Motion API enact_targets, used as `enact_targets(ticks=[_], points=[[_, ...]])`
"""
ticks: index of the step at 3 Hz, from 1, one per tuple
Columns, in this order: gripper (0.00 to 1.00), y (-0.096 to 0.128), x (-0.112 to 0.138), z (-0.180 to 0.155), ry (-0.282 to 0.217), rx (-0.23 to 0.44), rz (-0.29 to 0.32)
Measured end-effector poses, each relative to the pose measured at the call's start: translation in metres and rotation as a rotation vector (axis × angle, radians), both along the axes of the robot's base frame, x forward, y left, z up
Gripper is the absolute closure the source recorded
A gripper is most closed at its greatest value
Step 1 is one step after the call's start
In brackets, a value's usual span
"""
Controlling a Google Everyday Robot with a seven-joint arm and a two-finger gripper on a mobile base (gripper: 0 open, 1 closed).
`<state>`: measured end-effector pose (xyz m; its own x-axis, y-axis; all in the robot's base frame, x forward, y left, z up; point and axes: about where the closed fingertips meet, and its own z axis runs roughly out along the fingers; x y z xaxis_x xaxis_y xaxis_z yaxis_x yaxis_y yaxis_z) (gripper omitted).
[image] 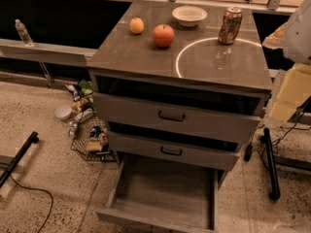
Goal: Place orange can into bottom drawer
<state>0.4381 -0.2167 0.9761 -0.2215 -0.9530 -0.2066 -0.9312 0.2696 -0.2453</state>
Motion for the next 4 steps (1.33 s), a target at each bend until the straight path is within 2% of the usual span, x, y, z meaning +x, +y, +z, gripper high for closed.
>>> enact_targets(ticks=[1,2,3,4], points=[[0.00,0.000,0.000,0.000,0.000,0.000,0.000],[0.00,-0.002,0.004,-0.010,-0.029,0.037,-0.037],[0.00,-0.023,0.005,-0.049,-0.058,0.171,-0.145],[0.00,-0.054,0.034,-0.057,-0.205,0.419,-0.294]])
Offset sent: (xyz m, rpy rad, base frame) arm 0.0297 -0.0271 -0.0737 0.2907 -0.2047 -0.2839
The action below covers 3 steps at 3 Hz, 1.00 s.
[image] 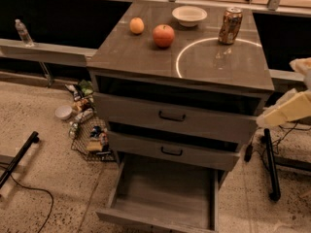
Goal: Place orange can into bottom drawer
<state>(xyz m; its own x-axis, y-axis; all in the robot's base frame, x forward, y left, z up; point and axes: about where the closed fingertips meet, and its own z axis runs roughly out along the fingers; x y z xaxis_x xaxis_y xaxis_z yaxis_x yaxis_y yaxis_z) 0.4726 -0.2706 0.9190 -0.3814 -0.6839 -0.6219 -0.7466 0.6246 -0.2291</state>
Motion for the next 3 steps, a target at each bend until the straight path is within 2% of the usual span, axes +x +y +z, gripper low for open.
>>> enact_targets(ticks=[1,2,3], points=[[0.00,-0.017,0.029,0.020,-0.139,0.135,-0.103],[0.00,-0.017,0.078,0.030,-0.218,0.294,-0.161],[0.00,-0.012,0.162,0.023,-0.277,0.456,-0.222]])
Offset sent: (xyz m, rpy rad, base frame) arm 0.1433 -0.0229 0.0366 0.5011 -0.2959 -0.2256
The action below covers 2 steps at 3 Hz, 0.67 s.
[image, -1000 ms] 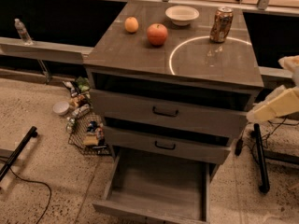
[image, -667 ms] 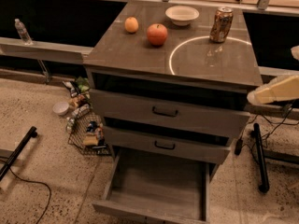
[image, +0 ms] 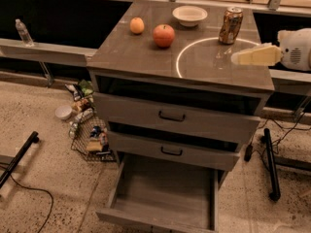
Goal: Place orange can into bottom drawer
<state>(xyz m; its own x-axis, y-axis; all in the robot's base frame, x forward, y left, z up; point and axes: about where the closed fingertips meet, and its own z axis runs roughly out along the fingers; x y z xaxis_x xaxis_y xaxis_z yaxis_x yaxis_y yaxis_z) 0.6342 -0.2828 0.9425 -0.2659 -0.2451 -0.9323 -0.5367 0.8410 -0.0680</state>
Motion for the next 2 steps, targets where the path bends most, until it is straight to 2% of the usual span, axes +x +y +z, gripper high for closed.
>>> enact_targets(ticks=[1,2], points=[[0.00,-0.003,0.052,-0.002,-0.053,0.075,-0.057],[0.00,-0.005,0.071,-0.004,-0.073,0.107,-0.079]])
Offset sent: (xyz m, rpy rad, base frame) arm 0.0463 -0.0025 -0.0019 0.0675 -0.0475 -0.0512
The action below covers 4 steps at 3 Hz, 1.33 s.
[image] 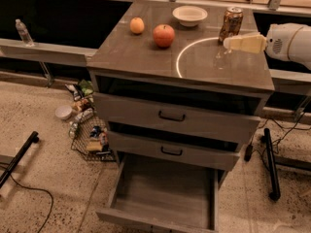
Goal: Place orange can into bottom drawer
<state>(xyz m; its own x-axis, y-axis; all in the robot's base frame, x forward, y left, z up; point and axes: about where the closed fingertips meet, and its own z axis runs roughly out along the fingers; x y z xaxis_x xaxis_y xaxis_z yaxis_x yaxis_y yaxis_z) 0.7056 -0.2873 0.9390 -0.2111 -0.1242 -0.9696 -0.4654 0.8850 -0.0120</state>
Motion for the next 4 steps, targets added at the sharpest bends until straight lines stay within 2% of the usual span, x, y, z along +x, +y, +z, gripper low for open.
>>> enact_targets(ticks=[1,2,3,4], points=[[0.00,0.000,0.000,0.000,0.000,0.000,0.000],[0.00,-0.010,0.021,-0.031,-0.019,-0.032,-0.034],[0.00,-0.022,0.062,-0.064,-0.063,-0.081,-0.069],[0.00,-0.029,0.104,-0.081,-0.106,-0.092,-0.098]])
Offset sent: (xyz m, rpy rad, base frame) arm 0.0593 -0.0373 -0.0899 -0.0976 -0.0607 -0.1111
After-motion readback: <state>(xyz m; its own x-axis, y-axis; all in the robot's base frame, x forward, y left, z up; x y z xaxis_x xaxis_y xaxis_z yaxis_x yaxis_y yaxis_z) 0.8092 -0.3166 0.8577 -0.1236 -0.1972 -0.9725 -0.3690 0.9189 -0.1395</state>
